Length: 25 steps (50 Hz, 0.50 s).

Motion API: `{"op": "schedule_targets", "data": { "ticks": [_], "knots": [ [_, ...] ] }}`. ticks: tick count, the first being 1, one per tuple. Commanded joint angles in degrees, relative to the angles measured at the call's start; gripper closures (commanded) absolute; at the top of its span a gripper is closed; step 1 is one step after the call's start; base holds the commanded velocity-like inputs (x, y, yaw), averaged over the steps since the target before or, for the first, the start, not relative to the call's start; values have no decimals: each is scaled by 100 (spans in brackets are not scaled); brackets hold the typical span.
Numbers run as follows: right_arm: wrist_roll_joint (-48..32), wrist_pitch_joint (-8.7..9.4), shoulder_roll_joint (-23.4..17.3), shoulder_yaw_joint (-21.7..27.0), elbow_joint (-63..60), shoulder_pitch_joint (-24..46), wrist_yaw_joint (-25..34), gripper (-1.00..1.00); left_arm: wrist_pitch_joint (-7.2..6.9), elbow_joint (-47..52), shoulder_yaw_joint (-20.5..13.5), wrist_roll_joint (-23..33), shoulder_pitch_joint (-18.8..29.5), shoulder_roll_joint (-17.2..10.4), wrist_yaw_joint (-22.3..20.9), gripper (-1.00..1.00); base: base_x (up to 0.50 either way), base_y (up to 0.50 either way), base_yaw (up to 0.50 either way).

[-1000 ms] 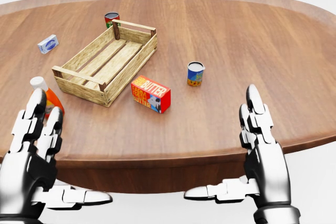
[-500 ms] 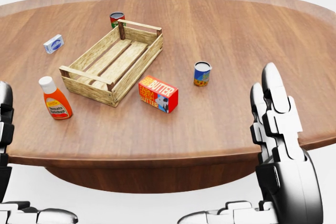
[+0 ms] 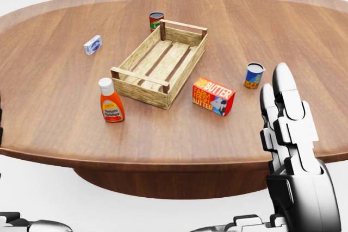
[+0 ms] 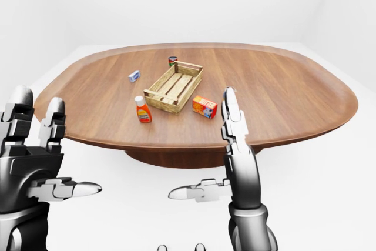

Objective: Pick up the butter and put it in the tray.

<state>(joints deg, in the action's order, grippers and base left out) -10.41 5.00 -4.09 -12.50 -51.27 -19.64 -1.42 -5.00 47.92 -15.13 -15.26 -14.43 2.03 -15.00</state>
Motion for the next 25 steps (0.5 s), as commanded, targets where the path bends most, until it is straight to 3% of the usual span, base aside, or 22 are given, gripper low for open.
{"op": "schedule_targets", "data": {
  "ticks": [1,9,25],
  "knots": [
    [269,0,118,183,-15,7,-50,-100,0,41,-36,-20,-7,8,-21,-100,0,0,0],
    [690,0,116,221,-283,-51,-11,-100,0,72,-70,-40,-5,15,-23,-100,2,0,0],
    [525,0,43,174,-211,-95,11,-100,0,93,-84,-46,4,10,-32,-100,50,0,0]
  ]
}}
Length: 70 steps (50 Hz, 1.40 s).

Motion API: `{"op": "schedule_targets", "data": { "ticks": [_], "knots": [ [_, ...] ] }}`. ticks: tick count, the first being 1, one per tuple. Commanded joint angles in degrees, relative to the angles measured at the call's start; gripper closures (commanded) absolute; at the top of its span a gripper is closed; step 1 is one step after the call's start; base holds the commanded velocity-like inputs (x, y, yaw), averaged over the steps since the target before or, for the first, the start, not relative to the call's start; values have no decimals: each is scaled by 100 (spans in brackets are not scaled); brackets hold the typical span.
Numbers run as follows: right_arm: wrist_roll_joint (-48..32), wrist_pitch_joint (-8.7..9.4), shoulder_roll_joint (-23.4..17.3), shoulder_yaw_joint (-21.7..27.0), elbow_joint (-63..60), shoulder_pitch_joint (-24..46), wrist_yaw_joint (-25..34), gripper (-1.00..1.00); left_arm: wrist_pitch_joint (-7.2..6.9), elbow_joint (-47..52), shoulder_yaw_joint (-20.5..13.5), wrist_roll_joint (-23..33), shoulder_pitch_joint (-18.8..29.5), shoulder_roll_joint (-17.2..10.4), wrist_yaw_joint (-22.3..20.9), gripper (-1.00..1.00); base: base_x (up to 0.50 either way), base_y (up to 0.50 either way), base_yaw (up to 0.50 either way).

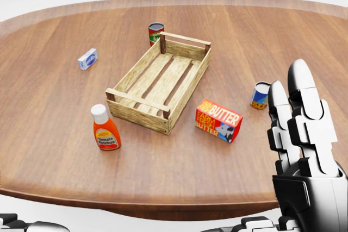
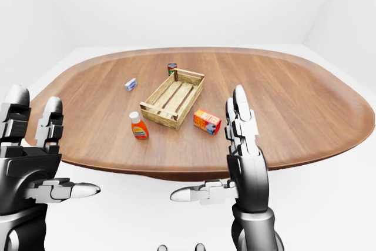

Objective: Pick up the butter and put it in the tray.

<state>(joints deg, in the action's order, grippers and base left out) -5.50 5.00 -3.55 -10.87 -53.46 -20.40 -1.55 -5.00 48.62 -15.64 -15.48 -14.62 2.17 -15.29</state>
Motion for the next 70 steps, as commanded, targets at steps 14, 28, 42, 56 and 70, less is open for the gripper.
{"op": "schedule_targets", "data": {
  "ticks": [14,28,42,56,70],
  "knots": [
    [23,0,6,49,33,-5,30,-100,0,-46,-30,14,75,-21,19,-100,50,0,0],
    [31,0,36,112,-7,-23,35,-100,0,-94,-31,22,101,-40,51,-100,50,0,0],
    [38,0,57,167,18,-17,47,-100,0,-67,-75,-20,117,-42,53,-100,50,0,0],
    [-36,0,103,324,122,-14,25,-100,0,-12,-127,-67,139,-49,70,-100,50,-2,0],
    [-680,0,59,584,-16,-271,497,-100,0,-109,-171,-98,213,-83,105,-100,7,0,0]
  ]
}}
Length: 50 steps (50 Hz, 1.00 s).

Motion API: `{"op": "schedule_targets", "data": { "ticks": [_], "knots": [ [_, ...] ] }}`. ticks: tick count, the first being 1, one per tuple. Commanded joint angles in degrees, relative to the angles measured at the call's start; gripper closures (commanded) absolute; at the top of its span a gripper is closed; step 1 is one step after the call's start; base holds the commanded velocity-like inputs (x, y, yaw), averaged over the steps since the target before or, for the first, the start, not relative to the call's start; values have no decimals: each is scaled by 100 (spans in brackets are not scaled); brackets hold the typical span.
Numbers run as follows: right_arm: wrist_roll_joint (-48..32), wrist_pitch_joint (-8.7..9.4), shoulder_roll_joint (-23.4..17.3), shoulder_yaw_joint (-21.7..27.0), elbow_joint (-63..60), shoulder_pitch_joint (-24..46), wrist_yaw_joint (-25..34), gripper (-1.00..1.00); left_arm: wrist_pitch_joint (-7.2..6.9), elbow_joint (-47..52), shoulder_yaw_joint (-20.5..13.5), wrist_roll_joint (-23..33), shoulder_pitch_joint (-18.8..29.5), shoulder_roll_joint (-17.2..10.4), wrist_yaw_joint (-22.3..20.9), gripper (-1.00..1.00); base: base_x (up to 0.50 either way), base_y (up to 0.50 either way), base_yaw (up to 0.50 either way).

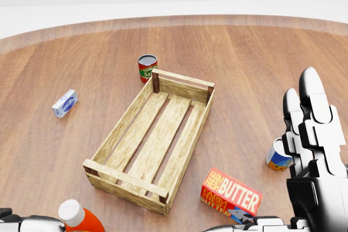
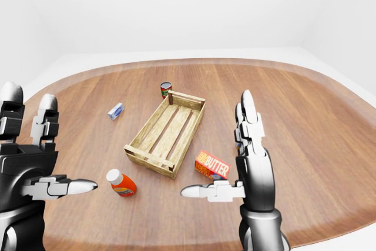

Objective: Pick up the butter and put it in the tray.

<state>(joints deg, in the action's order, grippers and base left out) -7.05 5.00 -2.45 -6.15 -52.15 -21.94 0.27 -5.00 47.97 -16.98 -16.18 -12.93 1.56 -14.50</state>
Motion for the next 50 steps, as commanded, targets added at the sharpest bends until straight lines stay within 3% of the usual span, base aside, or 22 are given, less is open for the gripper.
{"op": "schedule_targets", "data": {
  "ticks": [1,4,10,13,16,27,36,50],
  "knots": [
    [-558,0,-34,115,-161,-113,343,-100,0,-47,-36,-28,44,-22,27,-100,0,0,0],
    [-904,0,-95,37,-305,-104,528,-100,0,-14,-47,-51,40,-25,34,-100,0,0,0],
    [-994,0,115,384,-348,-84,808,-100,0,-20,-26,-34,29,-14,27,-100,0,0,0],
    [-1246,0,23,278,-414,-73,958,-100,0,-41,37,17,16,-6,35,-100,0,0,0],
    [-1331,0,45,498,-361,154,1170,-100,0,-67,92,65,-17,3,28,-100,0,0,0],
    [-1518,0,57,736,928,971,1513,-100,0,-138,60,59,55,-30,62,-100,0,0,0],
    [-1310,0,-23,1003,2714,1548,1341,-100,0,-121,49,39,63,-36,85,-100,0,0,0],
    [-1298,0,-178,1147,3906,1945,1140,-100,0,-181,24,13,106,-60,107,-100,0,0,0]
  ]
}}
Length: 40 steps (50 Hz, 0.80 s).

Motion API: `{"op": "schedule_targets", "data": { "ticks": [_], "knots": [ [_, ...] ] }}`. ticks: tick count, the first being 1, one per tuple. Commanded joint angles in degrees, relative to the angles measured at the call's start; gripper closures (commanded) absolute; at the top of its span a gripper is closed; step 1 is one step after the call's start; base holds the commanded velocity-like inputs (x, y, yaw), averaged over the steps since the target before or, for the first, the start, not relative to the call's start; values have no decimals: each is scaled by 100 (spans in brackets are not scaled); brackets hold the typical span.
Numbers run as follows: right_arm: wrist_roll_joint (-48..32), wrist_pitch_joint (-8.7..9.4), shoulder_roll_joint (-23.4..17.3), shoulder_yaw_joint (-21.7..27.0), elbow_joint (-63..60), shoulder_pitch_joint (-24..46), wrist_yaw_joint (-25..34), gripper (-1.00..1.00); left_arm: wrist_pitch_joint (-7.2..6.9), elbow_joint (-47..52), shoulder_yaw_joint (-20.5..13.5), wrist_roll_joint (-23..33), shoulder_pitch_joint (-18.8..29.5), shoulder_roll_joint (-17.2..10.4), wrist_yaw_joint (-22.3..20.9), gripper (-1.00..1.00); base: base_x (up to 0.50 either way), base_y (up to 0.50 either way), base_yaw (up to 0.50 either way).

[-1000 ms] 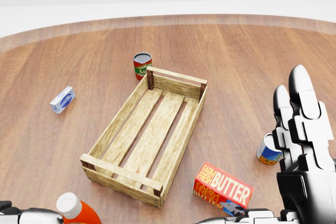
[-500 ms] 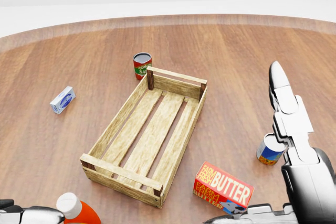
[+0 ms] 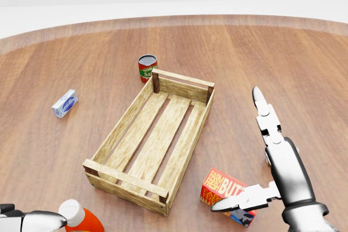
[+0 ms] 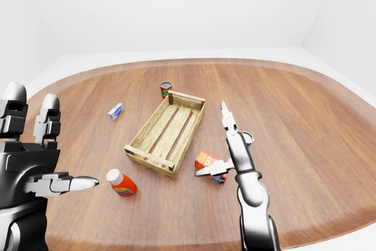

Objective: Pick up the butter and put it in the tray.

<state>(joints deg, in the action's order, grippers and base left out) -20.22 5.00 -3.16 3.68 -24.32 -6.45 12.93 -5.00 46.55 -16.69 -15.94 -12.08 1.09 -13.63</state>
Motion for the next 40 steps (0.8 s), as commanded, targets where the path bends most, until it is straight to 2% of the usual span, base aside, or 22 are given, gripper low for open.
{"op": "schedule_targets", "data": {
  "ticks": [1,15,40],
  "knots": [
    [40,0,-135,216,1266,447,-158,-100,0,-13,-6,-13,19,-17,24,-100,0,0,0],
    [43,0,-255,234,2271,611,-311,-100,0,19,11,-14,-31,9,-11,-100,0,0,0],
    [-186,0,-463,235,3339,1015,-393,-100,0,-29,-7,-30,9,-10,21,-100,0,0,0]
  ]
}}
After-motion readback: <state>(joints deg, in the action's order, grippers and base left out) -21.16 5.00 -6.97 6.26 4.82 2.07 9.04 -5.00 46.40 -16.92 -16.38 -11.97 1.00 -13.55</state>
